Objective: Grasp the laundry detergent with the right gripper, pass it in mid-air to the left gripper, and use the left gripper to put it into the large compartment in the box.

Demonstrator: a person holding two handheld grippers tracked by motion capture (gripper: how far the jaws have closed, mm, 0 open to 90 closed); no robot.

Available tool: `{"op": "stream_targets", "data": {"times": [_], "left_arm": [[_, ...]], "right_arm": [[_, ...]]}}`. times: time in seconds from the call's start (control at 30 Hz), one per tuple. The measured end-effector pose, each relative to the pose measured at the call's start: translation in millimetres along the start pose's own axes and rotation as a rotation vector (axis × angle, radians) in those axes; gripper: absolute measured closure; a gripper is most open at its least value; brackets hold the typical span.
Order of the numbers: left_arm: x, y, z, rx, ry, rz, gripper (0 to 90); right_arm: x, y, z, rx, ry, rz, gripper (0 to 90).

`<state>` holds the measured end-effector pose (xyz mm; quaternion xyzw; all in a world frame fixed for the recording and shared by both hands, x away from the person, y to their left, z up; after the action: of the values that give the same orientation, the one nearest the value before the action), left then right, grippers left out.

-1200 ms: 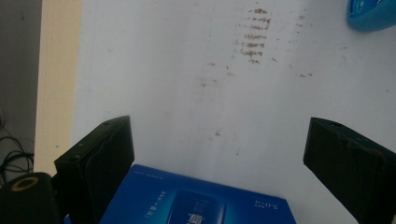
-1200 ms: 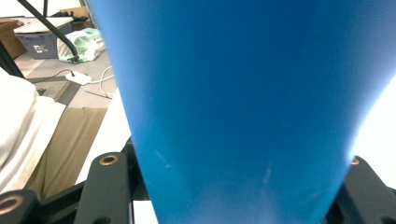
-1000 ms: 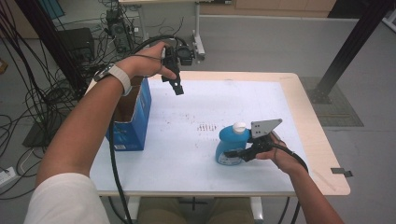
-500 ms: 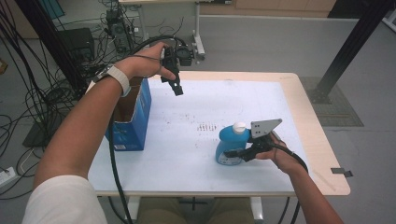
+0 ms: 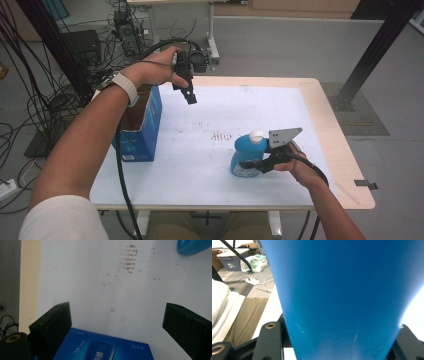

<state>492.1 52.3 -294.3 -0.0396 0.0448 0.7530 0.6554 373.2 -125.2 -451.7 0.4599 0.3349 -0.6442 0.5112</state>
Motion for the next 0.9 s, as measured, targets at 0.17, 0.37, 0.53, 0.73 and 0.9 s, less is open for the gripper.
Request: {"op": "stream_targets", "data": {"times": [0.17,0.37,0.53,0.73,0.9], "left_arm": [[-0.3,9.3,4.4,-0.001,0.000,-0.015,8.3],[1.5,20.8,10.9,-0.002,0.014,-0.018,7.4],[2.6,34.5,15.8,0.013,0.034,-0.018,7.3],[0.9,49.6,22.6,0.006,0.056,-0.032,6.9],[-5.1,64.3,27.4,0.020,0.076,-0.052,7.0]], "right_arm": [[-3.1,-4.8,-0.7,-0.015,0.004,-0.018,42.9],[-14.1,-8.1,1.6,-0.014,0.008,-0.016,42.9],[-24.1,-10.0,3.9,-0.011,0.001,-0.004,42.8],[-35.7,-14.3,4.5,-0.021,-0.016,0.012,42.9],[-45.1,-16.0,6.2,-0.024,-0.027,0.012,42.9]]}}
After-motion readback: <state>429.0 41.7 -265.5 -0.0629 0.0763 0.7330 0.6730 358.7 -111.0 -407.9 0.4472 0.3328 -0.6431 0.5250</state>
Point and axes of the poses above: each handheld gripper's, and its own axes: z roughly backward along the jaws, x roughly out of its underside, y roughly to its right, the point moved 10 cm from there along -z, roughly forward along the jaws, and after that the axes turned 10 degrees about x, right-handed, at the moved point
